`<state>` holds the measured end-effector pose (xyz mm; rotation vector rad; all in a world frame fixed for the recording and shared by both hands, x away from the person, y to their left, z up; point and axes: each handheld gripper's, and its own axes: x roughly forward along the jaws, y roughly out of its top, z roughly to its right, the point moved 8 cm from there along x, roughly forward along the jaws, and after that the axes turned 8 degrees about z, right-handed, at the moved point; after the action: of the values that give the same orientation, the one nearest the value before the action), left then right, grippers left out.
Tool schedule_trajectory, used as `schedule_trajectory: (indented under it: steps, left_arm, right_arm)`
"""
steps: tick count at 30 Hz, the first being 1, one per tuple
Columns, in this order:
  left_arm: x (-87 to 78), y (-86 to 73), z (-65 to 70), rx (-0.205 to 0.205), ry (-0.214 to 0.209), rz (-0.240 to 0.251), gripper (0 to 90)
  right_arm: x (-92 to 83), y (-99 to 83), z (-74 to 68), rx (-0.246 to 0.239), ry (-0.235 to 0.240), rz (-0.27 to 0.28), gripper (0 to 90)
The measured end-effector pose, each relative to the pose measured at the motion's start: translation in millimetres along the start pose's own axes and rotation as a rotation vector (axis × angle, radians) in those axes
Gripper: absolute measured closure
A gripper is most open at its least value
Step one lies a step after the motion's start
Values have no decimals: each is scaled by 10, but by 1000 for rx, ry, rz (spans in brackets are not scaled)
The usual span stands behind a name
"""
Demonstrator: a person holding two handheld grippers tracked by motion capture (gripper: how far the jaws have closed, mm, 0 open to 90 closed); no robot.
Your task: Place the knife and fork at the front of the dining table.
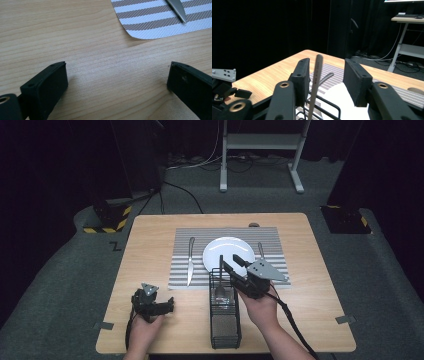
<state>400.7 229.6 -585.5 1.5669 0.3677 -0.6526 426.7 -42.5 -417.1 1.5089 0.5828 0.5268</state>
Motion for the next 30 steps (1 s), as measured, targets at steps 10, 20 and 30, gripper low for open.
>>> schedule_trajectory:
  steps: [10, 20, 30]
  left_arm:
    - [11, 5, -3, 2, -11, -4, 27]
    - [-2, -1, -2, 13, -14, -1, 32]
    - [-5, -2, -1, 14, -13, 0, 35]
  right_arm:
    - [218, -66, -67, -34, 55, -77, 657]
    - [319, -231, -77, 47, 102, -115, 825]
    - [172, -157, -115, 43, 159, -44, 882]
